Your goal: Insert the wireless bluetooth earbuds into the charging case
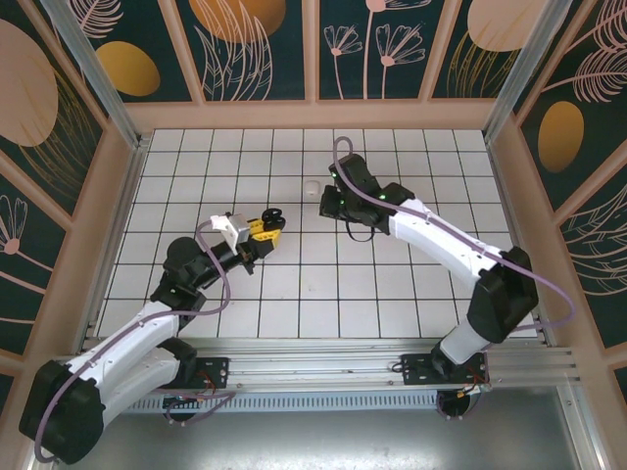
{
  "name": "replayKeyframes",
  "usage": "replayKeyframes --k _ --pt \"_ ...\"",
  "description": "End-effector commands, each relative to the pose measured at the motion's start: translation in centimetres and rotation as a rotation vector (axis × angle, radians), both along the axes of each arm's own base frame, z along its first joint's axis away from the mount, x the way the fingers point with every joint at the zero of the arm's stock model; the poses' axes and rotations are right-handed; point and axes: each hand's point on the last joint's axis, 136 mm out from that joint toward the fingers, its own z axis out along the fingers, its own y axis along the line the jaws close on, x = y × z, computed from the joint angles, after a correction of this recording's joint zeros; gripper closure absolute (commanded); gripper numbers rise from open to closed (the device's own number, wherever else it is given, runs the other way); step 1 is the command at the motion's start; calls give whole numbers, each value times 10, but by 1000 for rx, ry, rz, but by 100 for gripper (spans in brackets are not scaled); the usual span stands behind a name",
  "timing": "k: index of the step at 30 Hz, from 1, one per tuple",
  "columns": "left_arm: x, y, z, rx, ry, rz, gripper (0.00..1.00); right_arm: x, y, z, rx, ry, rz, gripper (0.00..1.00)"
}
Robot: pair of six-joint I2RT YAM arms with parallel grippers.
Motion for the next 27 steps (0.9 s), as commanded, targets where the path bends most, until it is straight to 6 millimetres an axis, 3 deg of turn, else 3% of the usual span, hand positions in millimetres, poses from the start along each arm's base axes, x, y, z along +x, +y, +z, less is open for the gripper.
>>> replayKeyframes --k 1,8,12,18,27 --pt "7 -5 37 -50 -136 38 90 0 -3 44 73 -108 -38 90" --pt "32 -23 52 -69 -211 133 90 -11 -12 124 235 -291 -67 90" --pt "47 -32 57 -99 -202 175 90 -17 -20 152 306 -370 -85 92" --pt "59 -55 57 -134 -176 159 90 -20 -19 171 411 -428 -87 92" --pt "65 -70 53 -146 -159 149 90 -19 4 167 516 -385 -43 92"
